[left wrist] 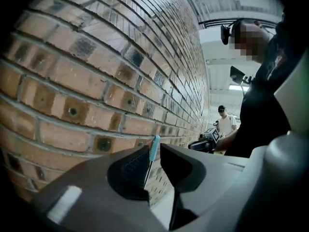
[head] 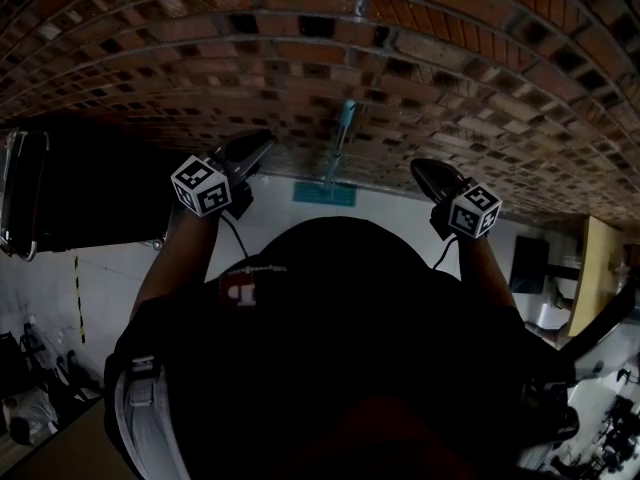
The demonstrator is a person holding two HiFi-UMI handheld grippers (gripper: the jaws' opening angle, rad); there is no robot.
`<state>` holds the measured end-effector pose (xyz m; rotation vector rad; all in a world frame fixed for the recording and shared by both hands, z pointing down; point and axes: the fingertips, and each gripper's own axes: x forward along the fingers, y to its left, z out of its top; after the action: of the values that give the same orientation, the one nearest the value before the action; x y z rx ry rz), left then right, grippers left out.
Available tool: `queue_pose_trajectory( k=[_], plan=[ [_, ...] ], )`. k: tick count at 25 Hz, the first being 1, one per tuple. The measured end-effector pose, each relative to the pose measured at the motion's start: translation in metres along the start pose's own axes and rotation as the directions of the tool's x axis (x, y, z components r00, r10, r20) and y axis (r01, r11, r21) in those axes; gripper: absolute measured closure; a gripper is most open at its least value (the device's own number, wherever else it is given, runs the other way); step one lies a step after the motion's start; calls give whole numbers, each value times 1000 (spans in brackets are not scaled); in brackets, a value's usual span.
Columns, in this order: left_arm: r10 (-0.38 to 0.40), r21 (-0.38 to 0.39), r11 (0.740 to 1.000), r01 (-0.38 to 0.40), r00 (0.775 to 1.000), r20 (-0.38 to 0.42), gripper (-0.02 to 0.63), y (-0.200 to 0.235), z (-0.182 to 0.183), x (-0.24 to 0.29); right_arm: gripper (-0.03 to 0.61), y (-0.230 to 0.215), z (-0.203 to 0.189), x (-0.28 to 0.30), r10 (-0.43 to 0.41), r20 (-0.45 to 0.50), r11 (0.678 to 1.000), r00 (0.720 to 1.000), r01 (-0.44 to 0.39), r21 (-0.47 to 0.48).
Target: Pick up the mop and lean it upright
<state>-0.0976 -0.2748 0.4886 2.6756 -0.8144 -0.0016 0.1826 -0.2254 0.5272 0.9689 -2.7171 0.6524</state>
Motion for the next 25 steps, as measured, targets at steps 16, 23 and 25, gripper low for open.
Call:
queue_pose_trajectory(
  k=[16,23,25],
  plan=[
    [32,-28,999,-31,999,35,581,-14,-13,-4,565,7,6,1,11,14,1000,1000,-11,-21],
    [33,-25,999,-32,999,29,581,-16,-15,-6,566,5,9,-1,-10,36,999,999,12,-35],
    [32,-24,999,-31,999,30,581,-17,-15,-6,566,3,8,-2,-26,32,999,999,28,-41]
  ],
)
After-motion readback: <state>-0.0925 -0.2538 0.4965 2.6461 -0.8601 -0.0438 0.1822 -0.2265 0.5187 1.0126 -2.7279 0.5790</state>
